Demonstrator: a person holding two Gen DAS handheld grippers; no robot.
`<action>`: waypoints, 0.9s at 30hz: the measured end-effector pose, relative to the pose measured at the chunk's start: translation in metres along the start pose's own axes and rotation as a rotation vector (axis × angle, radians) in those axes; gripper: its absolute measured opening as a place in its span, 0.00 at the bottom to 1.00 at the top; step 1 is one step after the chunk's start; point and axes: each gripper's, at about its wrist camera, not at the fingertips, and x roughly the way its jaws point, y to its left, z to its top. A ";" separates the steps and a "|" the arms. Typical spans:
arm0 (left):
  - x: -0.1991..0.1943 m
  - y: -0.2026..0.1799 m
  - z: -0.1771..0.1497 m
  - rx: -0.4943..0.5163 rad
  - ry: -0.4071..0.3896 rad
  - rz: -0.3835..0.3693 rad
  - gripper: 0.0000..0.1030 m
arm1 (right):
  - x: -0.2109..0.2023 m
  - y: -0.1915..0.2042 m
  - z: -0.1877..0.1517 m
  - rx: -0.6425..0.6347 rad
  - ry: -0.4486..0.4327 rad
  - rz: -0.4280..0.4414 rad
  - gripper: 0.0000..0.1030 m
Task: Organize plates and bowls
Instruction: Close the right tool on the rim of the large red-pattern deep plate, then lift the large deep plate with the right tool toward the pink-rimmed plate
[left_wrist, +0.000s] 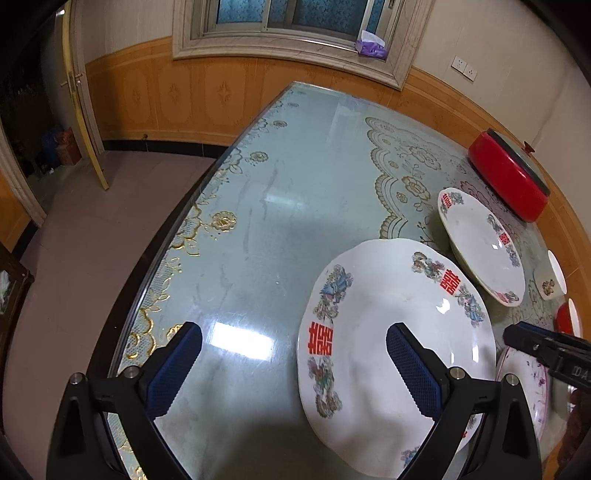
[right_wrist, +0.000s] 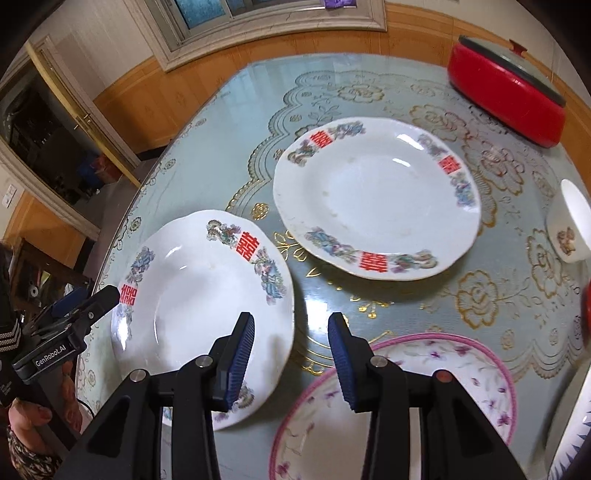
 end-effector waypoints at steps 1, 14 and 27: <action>0.002 0.001 0.001 -0.006 0.008 -0.010 0.98 | 0.003 0.001 0.000 0.003 0.007 0.000 0.40; 0.016 -0.007 0.006 0.043 0.027 0.009 0.98 | 0.023 0.000 0.005 0.016 0.054 0.003 0.41; 0.031 -0.019 0.006 0.094 0.030 -0.017 0.96 | 0.059 -0.002 0.014 0.047 0.130 0.049 0.41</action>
